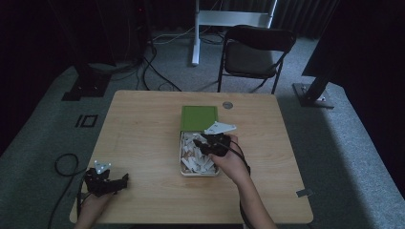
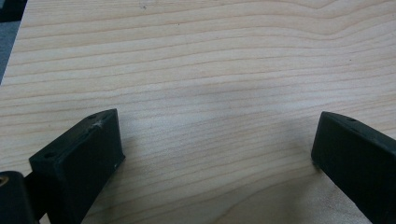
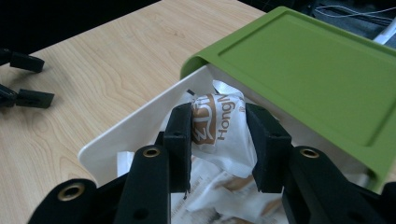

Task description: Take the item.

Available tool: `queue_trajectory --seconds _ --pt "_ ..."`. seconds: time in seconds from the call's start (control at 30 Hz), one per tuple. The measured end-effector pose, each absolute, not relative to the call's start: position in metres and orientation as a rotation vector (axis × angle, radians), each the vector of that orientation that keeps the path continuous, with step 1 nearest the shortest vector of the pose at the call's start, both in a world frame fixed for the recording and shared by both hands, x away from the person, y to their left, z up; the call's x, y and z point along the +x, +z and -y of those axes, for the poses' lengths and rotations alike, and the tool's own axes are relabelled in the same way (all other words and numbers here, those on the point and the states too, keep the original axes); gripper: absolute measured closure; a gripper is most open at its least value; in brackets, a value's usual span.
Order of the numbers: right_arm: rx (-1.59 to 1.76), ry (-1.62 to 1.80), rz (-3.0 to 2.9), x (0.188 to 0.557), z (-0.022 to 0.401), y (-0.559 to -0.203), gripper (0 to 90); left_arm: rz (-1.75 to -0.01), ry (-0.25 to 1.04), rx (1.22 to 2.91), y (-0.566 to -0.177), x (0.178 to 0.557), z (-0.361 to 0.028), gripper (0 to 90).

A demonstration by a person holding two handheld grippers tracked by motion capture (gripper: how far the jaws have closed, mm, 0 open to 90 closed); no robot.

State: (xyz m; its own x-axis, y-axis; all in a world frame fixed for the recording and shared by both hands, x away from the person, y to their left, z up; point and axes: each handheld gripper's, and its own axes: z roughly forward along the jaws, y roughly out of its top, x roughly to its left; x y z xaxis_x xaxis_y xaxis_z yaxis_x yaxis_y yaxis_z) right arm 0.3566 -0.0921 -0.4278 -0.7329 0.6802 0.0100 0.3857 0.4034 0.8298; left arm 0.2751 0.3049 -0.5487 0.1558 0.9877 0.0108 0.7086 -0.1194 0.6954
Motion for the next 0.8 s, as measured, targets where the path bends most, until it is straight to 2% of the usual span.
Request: queue_trajectory --seconds 0.8 --pt "1.038 1.253 -2.177 0.361 0.156 -0.412 64.1 -1.609 0.663 1.890 -0.549 0.275 -0.305 2.7"
